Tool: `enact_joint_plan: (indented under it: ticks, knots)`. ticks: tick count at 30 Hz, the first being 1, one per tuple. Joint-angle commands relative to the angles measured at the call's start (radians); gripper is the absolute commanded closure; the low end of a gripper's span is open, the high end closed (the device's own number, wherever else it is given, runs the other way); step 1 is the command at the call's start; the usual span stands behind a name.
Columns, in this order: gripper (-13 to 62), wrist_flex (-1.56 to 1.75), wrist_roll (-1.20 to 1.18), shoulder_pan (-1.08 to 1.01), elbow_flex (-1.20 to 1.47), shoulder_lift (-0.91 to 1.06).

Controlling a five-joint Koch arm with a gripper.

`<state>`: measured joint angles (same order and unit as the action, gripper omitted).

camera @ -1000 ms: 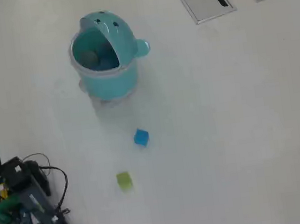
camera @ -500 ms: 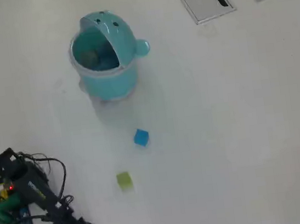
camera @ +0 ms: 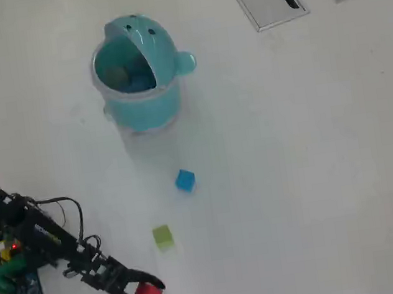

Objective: Grasp RGB lego blocks and put them in the bin one by one.

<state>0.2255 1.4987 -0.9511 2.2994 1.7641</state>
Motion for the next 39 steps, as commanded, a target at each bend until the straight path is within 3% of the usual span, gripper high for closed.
enact_joint_plan:
  ticks: [1, 18, 39]
  knots:
    - [35.2, 0.126, -0.006, 0.044, -0.049, 0.061]
    - [35.2, -0.029, -0.054, 0.339, 0.003, 0.373]
    - [37.1, -0.011, 0.006, 0.604, 0.052, 0.522]
